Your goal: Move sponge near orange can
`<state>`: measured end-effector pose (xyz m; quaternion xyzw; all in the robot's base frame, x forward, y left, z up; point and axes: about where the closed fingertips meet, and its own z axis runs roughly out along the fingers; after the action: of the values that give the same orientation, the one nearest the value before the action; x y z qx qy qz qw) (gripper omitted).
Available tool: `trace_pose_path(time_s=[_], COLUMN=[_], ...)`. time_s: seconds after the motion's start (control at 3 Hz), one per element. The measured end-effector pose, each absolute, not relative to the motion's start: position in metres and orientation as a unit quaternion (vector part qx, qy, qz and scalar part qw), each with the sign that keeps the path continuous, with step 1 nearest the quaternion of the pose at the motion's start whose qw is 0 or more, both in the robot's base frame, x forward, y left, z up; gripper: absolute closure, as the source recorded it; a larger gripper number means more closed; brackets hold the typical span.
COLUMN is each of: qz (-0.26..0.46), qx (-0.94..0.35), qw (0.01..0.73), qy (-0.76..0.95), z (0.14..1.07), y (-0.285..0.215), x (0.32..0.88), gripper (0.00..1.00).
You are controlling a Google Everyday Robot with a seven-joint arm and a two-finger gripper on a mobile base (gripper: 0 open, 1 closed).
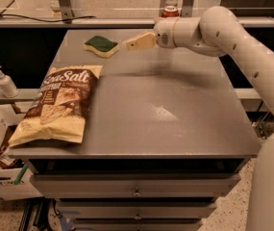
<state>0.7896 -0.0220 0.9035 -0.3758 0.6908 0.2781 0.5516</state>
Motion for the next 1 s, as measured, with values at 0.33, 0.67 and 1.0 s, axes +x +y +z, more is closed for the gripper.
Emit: trace_pose_path(time_s=[0.33, 0.67, 1.0], qz=[0.273, 0.256, 0.257], qx=[-0.344, -0.294, -0.294], qw=[0.564, 0.584, 0.579], qy=[0.699, 0.712, 0.716], z=[0.899, 0.894, 0.891], y=[-0.004, 0.006, 0.012], x=[0.804, 0.829, 0.831], gripper=[0.0, 0.0, 0.0])
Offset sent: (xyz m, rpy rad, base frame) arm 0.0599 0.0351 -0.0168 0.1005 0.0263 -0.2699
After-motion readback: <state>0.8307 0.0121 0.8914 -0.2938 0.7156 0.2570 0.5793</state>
